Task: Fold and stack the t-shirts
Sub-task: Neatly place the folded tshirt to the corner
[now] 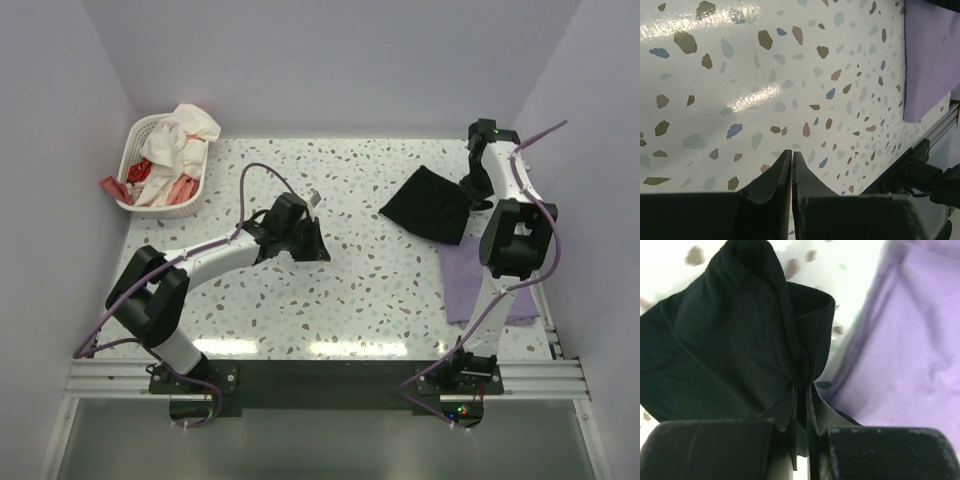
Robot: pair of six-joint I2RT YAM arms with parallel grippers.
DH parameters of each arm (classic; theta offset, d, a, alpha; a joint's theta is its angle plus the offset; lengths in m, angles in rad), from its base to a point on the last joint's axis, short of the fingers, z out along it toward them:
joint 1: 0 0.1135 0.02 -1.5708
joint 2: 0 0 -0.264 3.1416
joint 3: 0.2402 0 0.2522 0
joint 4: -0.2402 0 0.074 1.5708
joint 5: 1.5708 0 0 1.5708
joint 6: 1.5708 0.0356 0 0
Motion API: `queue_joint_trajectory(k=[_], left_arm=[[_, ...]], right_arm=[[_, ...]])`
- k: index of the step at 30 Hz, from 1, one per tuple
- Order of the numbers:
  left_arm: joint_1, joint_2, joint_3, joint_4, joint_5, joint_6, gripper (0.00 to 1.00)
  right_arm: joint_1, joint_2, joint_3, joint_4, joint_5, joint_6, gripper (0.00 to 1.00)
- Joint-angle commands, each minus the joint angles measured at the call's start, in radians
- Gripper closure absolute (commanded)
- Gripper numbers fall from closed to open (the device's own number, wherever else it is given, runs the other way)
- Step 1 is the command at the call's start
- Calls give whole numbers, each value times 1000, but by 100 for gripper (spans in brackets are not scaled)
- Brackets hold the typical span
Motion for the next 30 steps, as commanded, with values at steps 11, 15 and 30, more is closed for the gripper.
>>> queue_joint_trajectory(k=[11,15,30], left_arm=[[-2,-22,71,-26,10,28,92],[-11,-29,72,-34,5,22,92],[-32,-28,95,-57,-15,9,92]], right_arm=[[-91,-272,-131,-236,184,217,100],[-137,-383,-224,-223,218,260,100],[-179,-474,-267,-107,157,144,100]])
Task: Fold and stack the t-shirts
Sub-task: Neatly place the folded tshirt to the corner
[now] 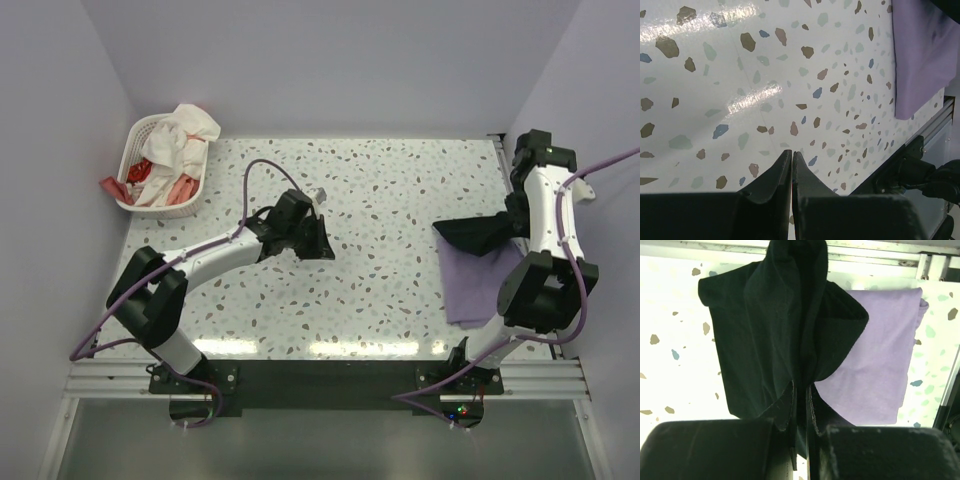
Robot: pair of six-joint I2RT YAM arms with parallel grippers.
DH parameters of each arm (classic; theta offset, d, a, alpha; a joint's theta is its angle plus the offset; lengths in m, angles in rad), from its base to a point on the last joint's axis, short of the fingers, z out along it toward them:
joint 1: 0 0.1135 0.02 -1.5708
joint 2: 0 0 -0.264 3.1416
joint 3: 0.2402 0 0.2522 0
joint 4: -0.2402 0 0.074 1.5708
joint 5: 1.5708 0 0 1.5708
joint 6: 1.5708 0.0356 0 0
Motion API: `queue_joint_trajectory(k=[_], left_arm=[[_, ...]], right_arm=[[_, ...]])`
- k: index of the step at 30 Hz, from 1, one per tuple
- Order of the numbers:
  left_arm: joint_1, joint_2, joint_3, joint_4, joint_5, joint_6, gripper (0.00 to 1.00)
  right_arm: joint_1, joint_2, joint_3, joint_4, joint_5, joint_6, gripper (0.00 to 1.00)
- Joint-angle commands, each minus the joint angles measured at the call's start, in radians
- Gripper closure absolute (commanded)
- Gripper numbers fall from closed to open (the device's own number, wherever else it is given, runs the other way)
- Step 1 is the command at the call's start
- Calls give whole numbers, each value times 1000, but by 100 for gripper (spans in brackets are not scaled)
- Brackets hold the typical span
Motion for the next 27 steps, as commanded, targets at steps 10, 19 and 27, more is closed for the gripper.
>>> queue_joint_trajectory(k=[10,19,27], left_arm=[[-11,-20,35,5,-10,9,91],[-11,-15,33,11,-7,10,91],[-11,-13,24,22,-6,7,91]], right_arm=[[-7,-61,73,111,-37,-151,100],[-7,-70,90,126,-62,-175,100],[-7,-107,96,124,-74,-181,100]])
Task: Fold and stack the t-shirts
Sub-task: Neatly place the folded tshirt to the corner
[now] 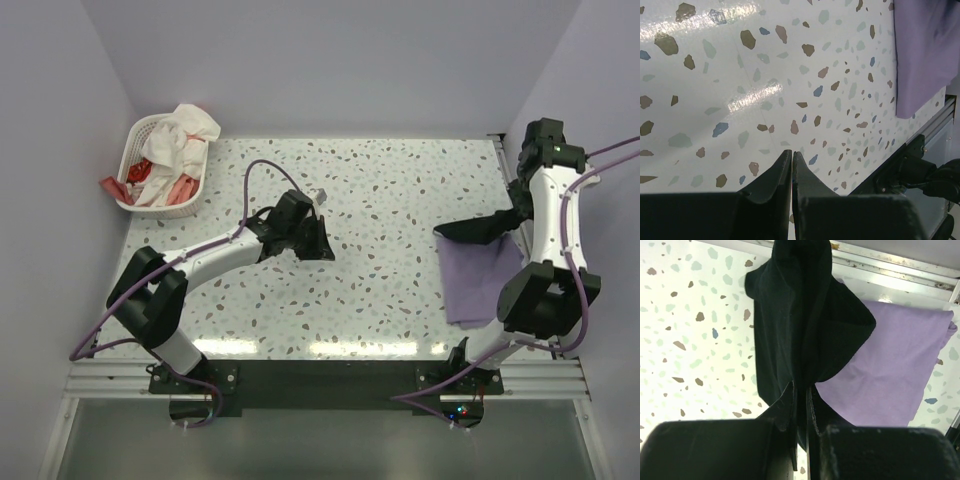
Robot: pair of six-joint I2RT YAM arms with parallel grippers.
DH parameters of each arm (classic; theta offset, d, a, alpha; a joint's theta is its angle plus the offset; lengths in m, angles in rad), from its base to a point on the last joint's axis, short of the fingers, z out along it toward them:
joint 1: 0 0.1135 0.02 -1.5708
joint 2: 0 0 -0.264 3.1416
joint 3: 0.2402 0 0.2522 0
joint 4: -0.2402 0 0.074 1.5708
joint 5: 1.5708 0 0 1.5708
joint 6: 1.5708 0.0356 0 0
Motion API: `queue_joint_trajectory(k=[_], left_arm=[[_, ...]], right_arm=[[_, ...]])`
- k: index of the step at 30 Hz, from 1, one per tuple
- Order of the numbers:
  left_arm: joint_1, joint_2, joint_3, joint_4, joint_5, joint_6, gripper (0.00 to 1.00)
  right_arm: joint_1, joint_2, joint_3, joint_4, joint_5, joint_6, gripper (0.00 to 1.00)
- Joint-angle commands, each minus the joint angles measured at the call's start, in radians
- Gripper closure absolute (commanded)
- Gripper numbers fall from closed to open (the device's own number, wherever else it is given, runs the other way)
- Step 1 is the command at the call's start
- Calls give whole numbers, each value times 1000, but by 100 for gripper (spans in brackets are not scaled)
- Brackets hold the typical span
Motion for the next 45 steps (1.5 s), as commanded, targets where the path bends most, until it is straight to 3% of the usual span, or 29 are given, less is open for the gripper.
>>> queue_joint_trajectory(k=[1,22,34,35,36,39,40,45], left_arm=[[-5,-13,19,33,0,6,91],[-7,-27,-19,56,8,-3,91],[-36,-33,-91,123,14,-12,92],[-39,-35,-99,136,15,-15,91],[-40,-40,-117,145,18,-15,91],[-42,-44,-140,189,28,-14,90],[-42,-43,-146,197,32,-14,90],[-40,-58,-159,234,49,-37,90]], right_arm=[[-4,-84,41,21,7,-7,100],[-4,-207,-64,4,-19,-10,100],[-4,-395,-365,-12,1,-44,100],[-4,-421,-400,-18,1,-52,95],[-4,-434,-412,-27,0,-56,70],[-4,-486,-463,-30,-43,-105,9],[-4,-495,-468,-32,-45,-122,1],[-4,-518,-448,-6,-61,-240,1]])
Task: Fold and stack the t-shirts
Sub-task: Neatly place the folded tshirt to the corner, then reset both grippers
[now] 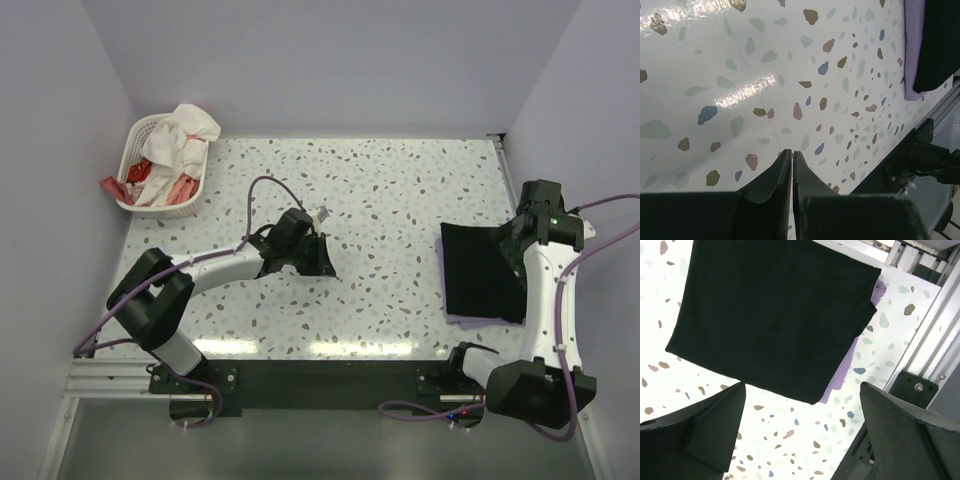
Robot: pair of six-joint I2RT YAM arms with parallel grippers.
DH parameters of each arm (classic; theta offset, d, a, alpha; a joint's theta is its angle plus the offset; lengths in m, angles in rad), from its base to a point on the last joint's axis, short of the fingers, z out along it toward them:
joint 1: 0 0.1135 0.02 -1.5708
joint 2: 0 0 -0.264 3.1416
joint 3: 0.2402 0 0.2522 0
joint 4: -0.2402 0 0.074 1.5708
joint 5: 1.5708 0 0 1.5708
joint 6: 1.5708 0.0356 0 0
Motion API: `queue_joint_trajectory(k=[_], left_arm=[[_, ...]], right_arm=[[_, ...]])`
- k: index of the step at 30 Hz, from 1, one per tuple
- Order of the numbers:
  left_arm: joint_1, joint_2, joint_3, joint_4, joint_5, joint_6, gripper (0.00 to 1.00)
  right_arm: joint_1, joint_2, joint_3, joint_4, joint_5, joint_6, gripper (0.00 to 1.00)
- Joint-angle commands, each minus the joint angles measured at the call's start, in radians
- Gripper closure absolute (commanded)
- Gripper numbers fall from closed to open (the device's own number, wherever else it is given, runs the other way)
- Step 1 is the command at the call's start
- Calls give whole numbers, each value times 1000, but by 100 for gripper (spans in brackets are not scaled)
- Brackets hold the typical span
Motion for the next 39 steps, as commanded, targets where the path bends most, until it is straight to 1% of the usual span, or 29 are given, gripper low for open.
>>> queue_joint_trajectory(k=[1,3,4,5,7,9,12,15,16,17,18,19,20,21,22,23,24,26,27,29,30,33,35,39], left_arm=[[-4,-59,-3,84,21,-21,90],[-4,-75,2,76,4,-11,90],[-4,-79,9,70,0,-6,89],[-4,-87,12,58,-5,0,89],[-2,-102,21,46,-20,5,87],[-1,-115,31,41,-29,8,87],[2,-139,32,41,-39,17,85],[25,-171,17,38,-43,25,84],[48,-181,9,33,-42,28,84],[61,-203,-7,32,-43,31,83],[74,-214,-18,32,-43,34,83],[105,-227,-28,30,-43,37,83],[120,-248,-37,29,-43,45,83],[136,-259,-54,27,-45,48,83],[165,-267,-63,23,-45,52,83],[176,-282,-70,18,-52,61,82],[186,-290,-84,15,-58,68,82],[211,-312,-97,1,-80,78,82],[217,-320,-113,1,-88,81,81],[237,-337,-130,-2,-104,89,80],[242,-342,-143,-3,-123,91,79],[252,-351,-164,-22,-167,98,78],[253,-362,-181,-20,-189,97,78],[253,-382,-224,-20,-221,95,77]], right_arm=[[-4,-22,9,41,-42,-116,1],[-2,-25,-11,96,-94,-146,1],[-2,-30,-23,118,-161,-159,1],[-1,-33,-50,165,-192,-168,1],[2,-42,-86,202,-243,-176,1],[8,-45,-101,251,-273,-182,1],[54,-45,-140,317,-287,-182,1],[148,-47,-199,426,-300,-205,1],[219,-44,-228,453,-304,-211,1],[305,-35,-247,521,-306,-217,1],[306,-24,-267,555,-306,-217,1],[376,-12,-297,585,-306,-214,1],[407,7,-311,649,-315,-211,1],[463,49,-321,677,-318,-209,1],[491,79,-327,697,-318,-205,1],[519,106,-325,742,-326,-211,1],[577,161,-325,765,-342,-213,1],[637,208,-309,809,-346,-219,1],[701,250,-302,820,-340,-220,1],[758,283,-281,855,-338,-222,1],[809,294,-278,869,-340,-226,1],[861,311,-293,951,-387,-237,1],[875,312,-308,990,-418,-243,1],[887,303,-321,980,-369,-271,1]])
